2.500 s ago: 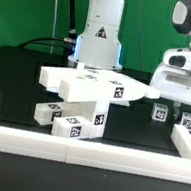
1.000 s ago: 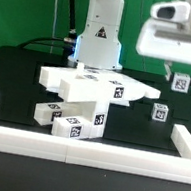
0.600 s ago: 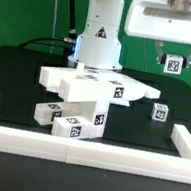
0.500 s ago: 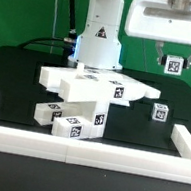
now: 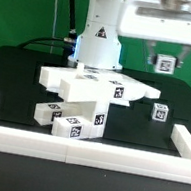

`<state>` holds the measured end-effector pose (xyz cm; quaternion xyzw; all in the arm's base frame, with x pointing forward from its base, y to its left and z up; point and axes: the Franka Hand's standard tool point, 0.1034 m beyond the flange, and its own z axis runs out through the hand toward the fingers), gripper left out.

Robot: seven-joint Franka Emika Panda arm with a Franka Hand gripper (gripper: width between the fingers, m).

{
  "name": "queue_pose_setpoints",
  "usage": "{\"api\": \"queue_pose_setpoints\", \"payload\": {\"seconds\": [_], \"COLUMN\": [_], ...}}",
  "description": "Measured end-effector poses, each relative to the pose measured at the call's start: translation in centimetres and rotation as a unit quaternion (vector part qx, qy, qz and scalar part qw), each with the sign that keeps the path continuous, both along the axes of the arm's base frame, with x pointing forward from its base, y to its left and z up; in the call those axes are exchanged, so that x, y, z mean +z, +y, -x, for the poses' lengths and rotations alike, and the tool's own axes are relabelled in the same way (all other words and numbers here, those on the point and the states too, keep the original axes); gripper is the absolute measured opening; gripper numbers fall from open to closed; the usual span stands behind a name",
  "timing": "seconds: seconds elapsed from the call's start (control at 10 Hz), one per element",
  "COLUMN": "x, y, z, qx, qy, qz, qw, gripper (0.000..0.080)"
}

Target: Assemble chair

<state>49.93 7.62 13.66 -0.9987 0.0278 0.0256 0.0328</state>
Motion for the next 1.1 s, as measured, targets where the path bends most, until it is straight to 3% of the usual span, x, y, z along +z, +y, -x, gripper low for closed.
{"api": "queue_pose_setpoints", "payload": {"seconds": [0.4,0.9,1.1], "x": [0.2,0.2,0.0], "y": [-5.5,-5.8,-7.8], "z": [-2.4,-2.5,-3.7], "qx": [0.042,0.051,0.087], "qy": [-0.015,-0.016,-0.022], "qz": [0.007,0.008,0.015], "qw": [0.999,0.999,0.996], "gripper": [0.0287,0.0287,0.0287]}}
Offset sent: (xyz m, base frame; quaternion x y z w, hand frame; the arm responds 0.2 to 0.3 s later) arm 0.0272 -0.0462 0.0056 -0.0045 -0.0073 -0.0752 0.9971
